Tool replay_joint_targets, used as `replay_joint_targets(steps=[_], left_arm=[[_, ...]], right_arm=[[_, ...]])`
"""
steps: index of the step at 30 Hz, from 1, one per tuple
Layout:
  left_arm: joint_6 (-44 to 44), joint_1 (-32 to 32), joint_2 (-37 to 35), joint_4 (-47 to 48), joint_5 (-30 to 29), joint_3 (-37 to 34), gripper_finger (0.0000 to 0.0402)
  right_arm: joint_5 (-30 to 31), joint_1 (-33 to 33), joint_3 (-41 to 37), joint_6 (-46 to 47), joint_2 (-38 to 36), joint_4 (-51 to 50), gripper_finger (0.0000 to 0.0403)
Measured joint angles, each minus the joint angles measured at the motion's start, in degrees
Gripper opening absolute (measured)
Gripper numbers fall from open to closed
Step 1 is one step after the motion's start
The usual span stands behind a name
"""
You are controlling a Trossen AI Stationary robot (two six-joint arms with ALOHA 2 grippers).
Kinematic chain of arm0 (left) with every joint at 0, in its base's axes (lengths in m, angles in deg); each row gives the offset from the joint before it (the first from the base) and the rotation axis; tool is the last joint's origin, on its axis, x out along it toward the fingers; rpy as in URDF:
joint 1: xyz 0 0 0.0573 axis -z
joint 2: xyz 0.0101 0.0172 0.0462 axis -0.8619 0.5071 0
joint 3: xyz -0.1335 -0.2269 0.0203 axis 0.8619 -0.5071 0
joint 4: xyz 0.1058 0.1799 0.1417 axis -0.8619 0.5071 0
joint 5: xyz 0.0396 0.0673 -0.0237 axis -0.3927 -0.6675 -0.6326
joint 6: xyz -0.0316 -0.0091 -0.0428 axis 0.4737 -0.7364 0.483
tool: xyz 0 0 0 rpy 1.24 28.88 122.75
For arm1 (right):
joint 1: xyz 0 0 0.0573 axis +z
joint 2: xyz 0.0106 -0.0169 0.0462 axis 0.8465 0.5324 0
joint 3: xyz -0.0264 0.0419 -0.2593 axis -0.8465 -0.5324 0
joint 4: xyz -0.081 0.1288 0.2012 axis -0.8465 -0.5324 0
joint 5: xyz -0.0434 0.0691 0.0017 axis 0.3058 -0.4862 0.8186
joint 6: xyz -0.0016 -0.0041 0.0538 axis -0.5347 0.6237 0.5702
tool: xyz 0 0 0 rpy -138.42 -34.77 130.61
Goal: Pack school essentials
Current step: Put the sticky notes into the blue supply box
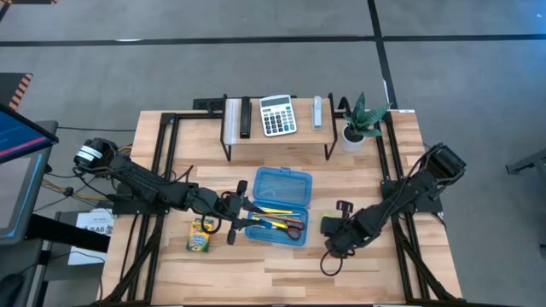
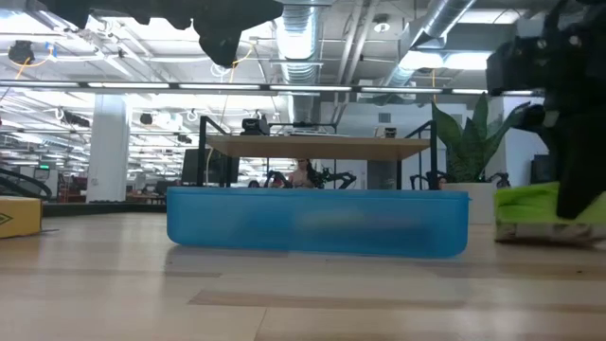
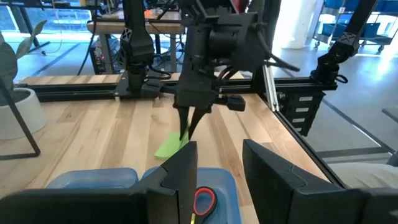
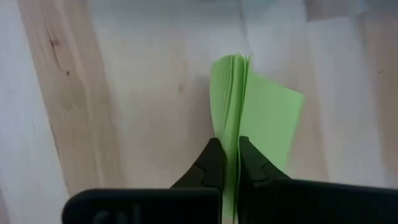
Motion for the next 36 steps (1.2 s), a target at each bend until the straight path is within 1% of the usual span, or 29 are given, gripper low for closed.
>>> replay_joint_targets(steps=[5,8,11,13,15,19,27,29,31,33,36], left_arm=[[0.0,-0.01,0.0,0.0,0.0,0.0,0.0114],[0.0,0.0,0.0,-0.1,0.0,0.0,0.0114],[0.0,0.0,0.0,-0.4,-1.25,0.02,0.0114],[0.0,-0.01,0.0,-0.5,-1.6,0.02,0.0114],[0.0,-0.02,0.0,-0.52,-1.6,0.02,0.0114],[0.0,-0.02,0.01,-0.46,-1.6,0.02,0.0114],[0.0,-0.02,0.02,-0.05,-1.64,0.02,0.0114],[-0.01,-0.02,0.02,-0.04,-1.67,0.02,0.0114],[0.0,-0.02,0.02,-0.27,-1.7,0.02,0.0114],[0.11,-0.02,0.04,0.15,-1.7,0.06,0.0114],[0.21,-0.02,0.18,-0.3,-1.77,0.13,0.0114]], right_arm=[[1.94,-0.02,3.7,-1.49,-0.01,-2.93,0.0013],[4.52,-0.13,6.68,-3.66,-0.05,-4.38,0.0013],[7.2,-1.05,9.52,-7.61,-0.09,-3.19,0.0014],[8.08,-2.24,11.02,-11.22,0.01,-0.35,0.0015],[8.02,-3.47,11.87,-14.89,0.27,4.03,0.0014],[5.47,-5.57,12.04,-20.84,0.28,12.4,0.0015],[3.07,-8.37,12.04,-23.98,2.38,15.22,0.0019],[2.19,-8.95,12.12,-24.3,4.35,17.22,0.0027],[1.09,-9.12,11.92,-24.27,5.37,15.58,0.0042],[-0.79,-9.79,12.41,-24.39,7.15,18.43,0.0065],[-1.52,-9.96,12.41,-24.44,8.55,16.82,0.0107]])
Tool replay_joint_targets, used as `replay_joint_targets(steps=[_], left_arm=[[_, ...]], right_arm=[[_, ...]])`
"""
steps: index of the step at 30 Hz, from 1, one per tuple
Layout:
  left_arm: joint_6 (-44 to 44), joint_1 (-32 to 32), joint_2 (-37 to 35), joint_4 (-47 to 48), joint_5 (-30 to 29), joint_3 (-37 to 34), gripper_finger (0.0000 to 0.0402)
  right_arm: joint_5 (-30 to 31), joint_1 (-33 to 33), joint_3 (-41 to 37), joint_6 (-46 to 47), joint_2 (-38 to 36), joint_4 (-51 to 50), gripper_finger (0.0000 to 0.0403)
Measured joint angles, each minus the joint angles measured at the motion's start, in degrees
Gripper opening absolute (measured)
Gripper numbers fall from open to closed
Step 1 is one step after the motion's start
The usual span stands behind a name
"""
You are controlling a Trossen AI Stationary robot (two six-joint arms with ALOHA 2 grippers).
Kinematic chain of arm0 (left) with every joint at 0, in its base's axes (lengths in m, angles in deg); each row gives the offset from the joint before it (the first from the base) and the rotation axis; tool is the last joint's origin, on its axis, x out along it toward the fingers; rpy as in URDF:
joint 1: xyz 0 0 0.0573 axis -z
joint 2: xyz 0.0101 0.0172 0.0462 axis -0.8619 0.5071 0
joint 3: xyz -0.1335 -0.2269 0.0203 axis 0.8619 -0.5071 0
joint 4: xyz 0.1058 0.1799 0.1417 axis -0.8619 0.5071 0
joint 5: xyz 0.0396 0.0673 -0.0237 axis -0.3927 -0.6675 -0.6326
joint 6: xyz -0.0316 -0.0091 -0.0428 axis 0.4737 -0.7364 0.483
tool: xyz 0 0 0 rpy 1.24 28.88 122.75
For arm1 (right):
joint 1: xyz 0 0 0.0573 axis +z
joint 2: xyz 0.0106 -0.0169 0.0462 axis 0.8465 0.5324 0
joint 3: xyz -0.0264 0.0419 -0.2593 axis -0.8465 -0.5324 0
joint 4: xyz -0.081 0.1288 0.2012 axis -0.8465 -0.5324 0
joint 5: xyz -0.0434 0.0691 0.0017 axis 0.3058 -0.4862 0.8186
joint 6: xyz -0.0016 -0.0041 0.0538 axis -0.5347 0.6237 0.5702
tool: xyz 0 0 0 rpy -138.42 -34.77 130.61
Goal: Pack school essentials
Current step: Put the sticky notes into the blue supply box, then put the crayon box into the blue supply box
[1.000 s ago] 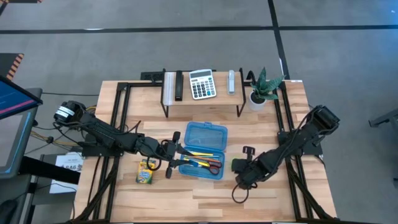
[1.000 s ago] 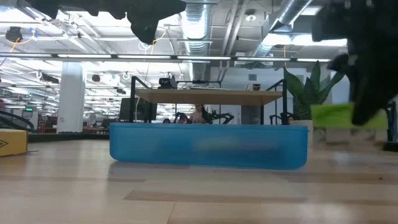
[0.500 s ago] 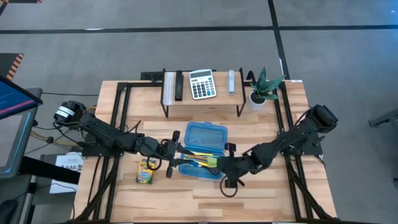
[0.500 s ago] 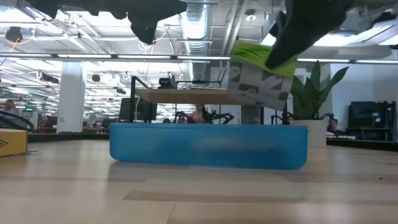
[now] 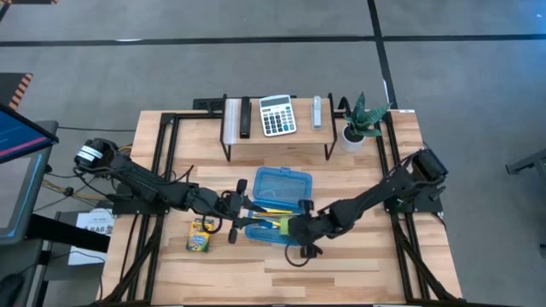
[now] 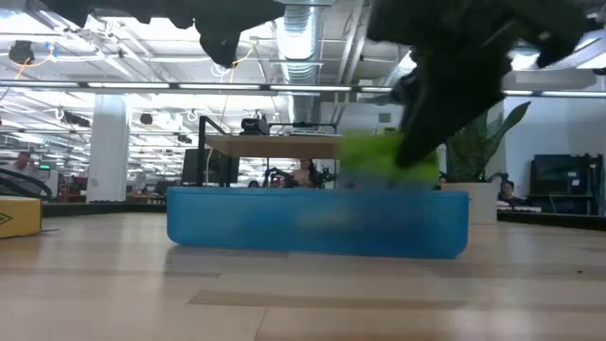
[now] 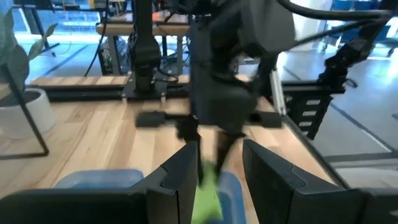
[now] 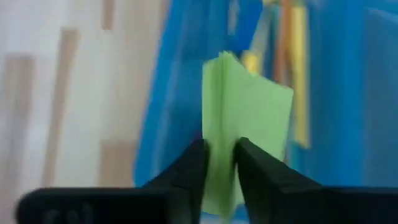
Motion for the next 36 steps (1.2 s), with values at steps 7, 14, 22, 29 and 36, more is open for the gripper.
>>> replay_joint_targets(steps=[7,14,22,29,36], left_arm=[[0.2,-0.5,2.03,-1.04,-0.25,0.35,0.0114],[0.64,-0.87,2.46,-0.45,0.28,0.16,0.0114],[2.11,-0.79,0.55,2.01,1.01,0.24,0.0114],[7.48,-0.13,-4.82,11.94,0.29,0.33,0.0114],[18.69,4.22,-13.1,30.61,-5.64,0.33,0.0114]], right_arm=[[-2.3,-0.89,0.77,-0.26,1.2,-0.31,0.0207],[-1.46,-1.36,1.25,-1.21,-2.58,0.21,0.0232],[-0.34,-1.17,1.18,-3.82,-7.35,1.89,0.022],[1.98,-0.04,1.14,-5.24,-8.07,1.6,0.0219],[2.64,0.36,1.14,-6.31,-8.07,1.39,0.0217]])
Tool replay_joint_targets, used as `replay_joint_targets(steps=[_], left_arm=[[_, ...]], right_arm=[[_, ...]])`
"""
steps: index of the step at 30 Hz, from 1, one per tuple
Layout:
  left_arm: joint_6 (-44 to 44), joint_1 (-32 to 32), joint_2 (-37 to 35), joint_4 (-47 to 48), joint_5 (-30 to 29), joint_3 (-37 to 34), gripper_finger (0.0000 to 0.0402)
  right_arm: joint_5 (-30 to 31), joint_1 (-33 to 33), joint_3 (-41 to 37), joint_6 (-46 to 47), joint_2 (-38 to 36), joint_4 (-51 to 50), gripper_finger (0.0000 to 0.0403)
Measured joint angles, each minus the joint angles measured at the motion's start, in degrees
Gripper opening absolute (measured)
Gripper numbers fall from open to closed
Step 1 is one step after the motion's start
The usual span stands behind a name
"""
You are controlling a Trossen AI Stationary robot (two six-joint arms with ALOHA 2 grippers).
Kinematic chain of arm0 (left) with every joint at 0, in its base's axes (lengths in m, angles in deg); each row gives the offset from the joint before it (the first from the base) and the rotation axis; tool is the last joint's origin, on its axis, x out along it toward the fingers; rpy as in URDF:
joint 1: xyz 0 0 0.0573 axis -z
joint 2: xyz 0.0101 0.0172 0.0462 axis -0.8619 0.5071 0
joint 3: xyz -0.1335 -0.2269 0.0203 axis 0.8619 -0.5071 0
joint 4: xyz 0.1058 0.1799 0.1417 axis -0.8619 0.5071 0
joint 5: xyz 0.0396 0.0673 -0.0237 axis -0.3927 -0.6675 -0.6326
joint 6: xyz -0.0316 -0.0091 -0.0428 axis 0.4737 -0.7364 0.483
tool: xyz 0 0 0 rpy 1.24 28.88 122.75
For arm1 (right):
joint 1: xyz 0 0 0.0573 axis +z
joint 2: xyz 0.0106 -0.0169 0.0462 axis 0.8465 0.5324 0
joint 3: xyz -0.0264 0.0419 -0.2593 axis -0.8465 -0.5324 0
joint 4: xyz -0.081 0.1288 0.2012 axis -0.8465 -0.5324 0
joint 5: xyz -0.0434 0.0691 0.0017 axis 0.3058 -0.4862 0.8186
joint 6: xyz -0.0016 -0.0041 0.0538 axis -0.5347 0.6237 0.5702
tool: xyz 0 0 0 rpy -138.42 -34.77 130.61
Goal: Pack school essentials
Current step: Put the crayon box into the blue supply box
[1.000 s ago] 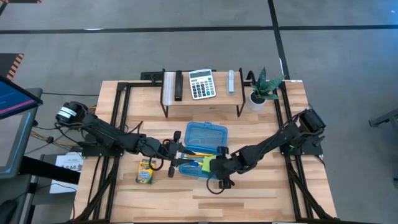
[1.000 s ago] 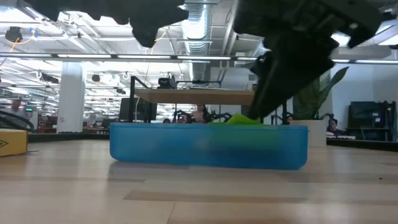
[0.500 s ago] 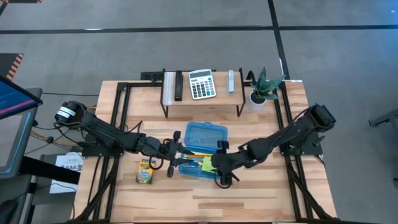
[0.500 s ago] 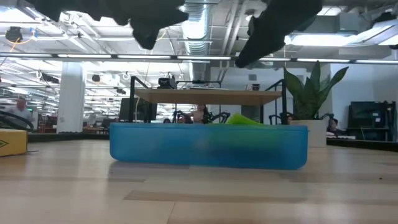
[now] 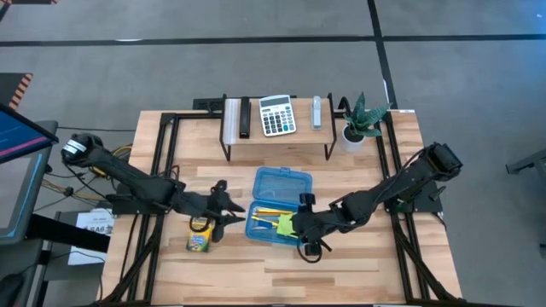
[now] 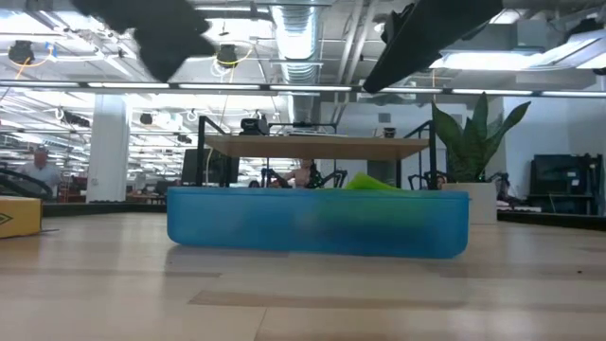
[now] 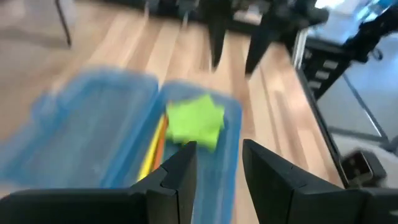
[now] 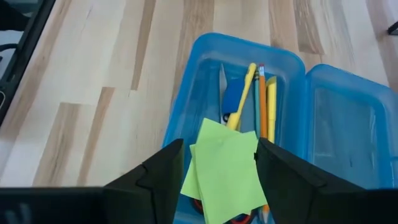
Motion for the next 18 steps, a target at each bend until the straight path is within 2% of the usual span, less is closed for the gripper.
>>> replay_joint_targets(steps=[7,13,18], left_arm=[[18.29,8.31,-1.27,16.72,-4.0,-0.02,0.0114],[32.36,15.44,-1.27,25.41,-7.58,-0.02,0.0114],[44.64,19.02,-1.24,32.65,-8.31,-0.02,0.0114]], right_arm=[[0.11,-0.02,0.0,-0.83,0.0,0.48,0.0215],[1.22,-0.02,-0.02,-1.17,0.0,0.41,0.0215],[1.22,-0.02,-0.02,-1.92,0.02,0.43,0.0214]])
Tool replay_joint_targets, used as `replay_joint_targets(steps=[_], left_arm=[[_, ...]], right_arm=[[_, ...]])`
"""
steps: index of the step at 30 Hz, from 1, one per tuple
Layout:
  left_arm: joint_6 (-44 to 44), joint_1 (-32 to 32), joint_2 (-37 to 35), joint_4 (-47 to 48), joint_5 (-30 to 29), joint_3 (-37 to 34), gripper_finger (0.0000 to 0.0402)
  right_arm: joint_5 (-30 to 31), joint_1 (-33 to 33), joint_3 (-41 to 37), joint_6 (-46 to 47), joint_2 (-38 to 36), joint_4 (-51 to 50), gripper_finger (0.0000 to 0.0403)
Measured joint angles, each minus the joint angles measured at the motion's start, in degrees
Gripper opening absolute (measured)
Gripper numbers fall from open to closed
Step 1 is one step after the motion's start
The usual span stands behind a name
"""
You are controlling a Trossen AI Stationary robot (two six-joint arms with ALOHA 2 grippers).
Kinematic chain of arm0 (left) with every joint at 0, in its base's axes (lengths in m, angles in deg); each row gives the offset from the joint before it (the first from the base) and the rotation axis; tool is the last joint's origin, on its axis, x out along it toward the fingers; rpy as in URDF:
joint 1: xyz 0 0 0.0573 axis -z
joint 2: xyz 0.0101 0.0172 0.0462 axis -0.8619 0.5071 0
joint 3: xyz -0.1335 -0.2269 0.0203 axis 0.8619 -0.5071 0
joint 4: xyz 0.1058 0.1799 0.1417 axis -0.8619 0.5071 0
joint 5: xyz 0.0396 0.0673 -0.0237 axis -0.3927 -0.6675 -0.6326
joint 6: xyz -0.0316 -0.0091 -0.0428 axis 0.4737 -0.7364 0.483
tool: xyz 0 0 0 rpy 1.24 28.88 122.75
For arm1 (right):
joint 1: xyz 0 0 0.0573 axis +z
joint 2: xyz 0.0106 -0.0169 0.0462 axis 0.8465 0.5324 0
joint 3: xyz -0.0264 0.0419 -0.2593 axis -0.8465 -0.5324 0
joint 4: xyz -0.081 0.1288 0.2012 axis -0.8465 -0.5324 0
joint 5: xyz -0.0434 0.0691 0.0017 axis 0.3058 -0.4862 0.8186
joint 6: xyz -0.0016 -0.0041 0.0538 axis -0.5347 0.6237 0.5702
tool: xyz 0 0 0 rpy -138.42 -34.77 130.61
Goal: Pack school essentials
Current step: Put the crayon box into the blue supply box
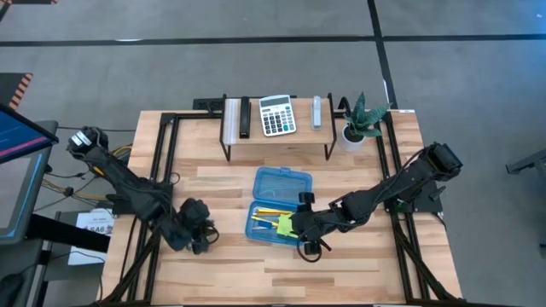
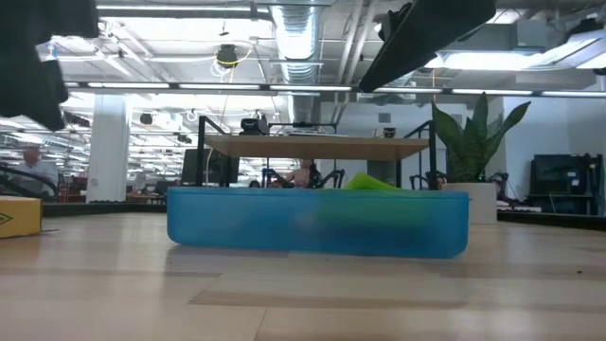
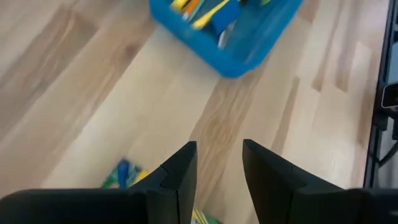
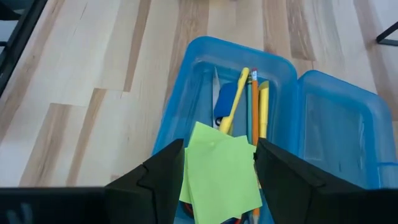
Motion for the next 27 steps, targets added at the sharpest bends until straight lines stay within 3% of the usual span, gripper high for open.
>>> replay_joint_targets(steps=[6,14,18,22,27], left_arm=[[6.75,1.15,0.28,4.05,1.72,1.48,0.011],[9.02,1.14,6.32,19.82,3.18,15.06,0.0056],[11.45,1.12,9.38,23.42,3.86,18.58,0.0048],[15.01,1.12,10.85,23.35,7.09,18.5,0.0067],[20.53,1.12,12.85,23.75,7.66,18.49,0.0126]], right_arm=[[0.01,-0.71,0.0,-1.34,0.0,0.08,0.0214],[0.02,-1.78,0.0,-4.05,0.02,0.13,0.0214],[-0.02,-2.05,0.0,-5.29,0.02,0.07,0.0214],[-0.03,-2.38,0.0,-7.07,0.02,0.02,0.0214],[-0.11,-3.06,0.0,-9.47,0.02,0.23,0.0214]])
